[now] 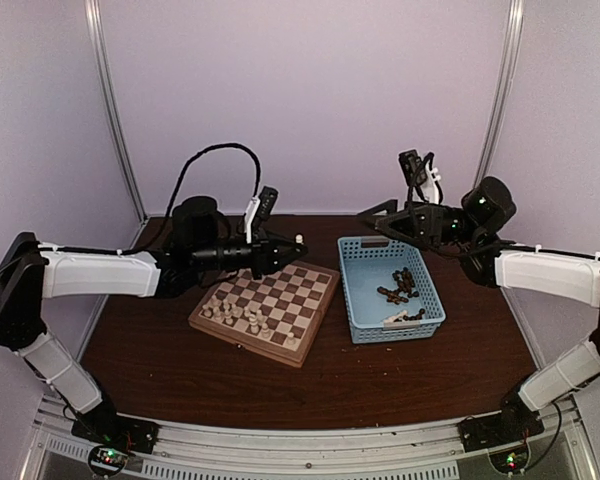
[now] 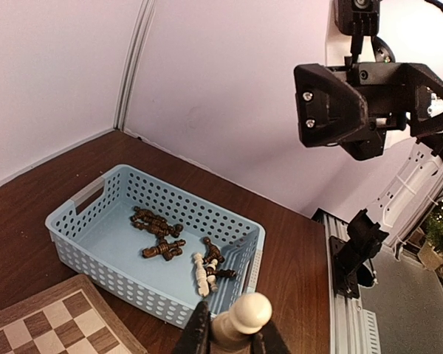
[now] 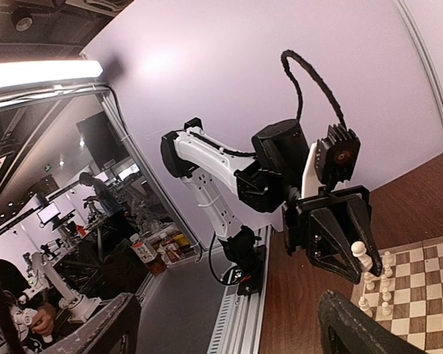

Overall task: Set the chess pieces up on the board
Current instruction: Pick up the chess piece from the storage box, then place the chess piece on the chessboard.

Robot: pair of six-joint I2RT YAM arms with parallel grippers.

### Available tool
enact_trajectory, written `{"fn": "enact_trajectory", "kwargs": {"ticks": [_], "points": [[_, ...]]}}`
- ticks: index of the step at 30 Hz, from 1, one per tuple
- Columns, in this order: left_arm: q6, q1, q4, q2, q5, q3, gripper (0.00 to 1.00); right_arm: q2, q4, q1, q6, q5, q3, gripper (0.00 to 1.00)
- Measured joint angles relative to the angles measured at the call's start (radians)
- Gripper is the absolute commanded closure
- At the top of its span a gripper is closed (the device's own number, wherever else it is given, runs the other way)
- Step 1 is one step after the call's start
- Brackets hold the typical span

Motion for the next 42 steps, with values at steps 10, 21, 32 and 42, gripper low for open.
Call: {"fn": "enact_trajectory", "kwargs": {"ticks": [10, 21, 32, 42], "points": [[0.007, 0.0, -0.071, -0.114, -0.002, -0.077, 0.96, 0.175, 0.379, 0.037, 0.296, -0.037, 0.026, 0.16], [0.075, 0.0, -0.19, -0.248, -0.04, -0.157, 0.96, 0.179, 0.018, 0.064, 0.025, 0.027, 0.089, 0.28], [0.141, 0.0, -0.254, -0.269, -0.089, -0.206, 0.96, 0.158, -1.015, 0.241, -0.66, 0.426, 0.363, 0.64], [0.241, -0.001, -0.309, -0.288, -0.129, -0.224, 0.96, 0.228, -1.279, 0.381, -0.799, 0.653, 0.493, 0.66]]}}
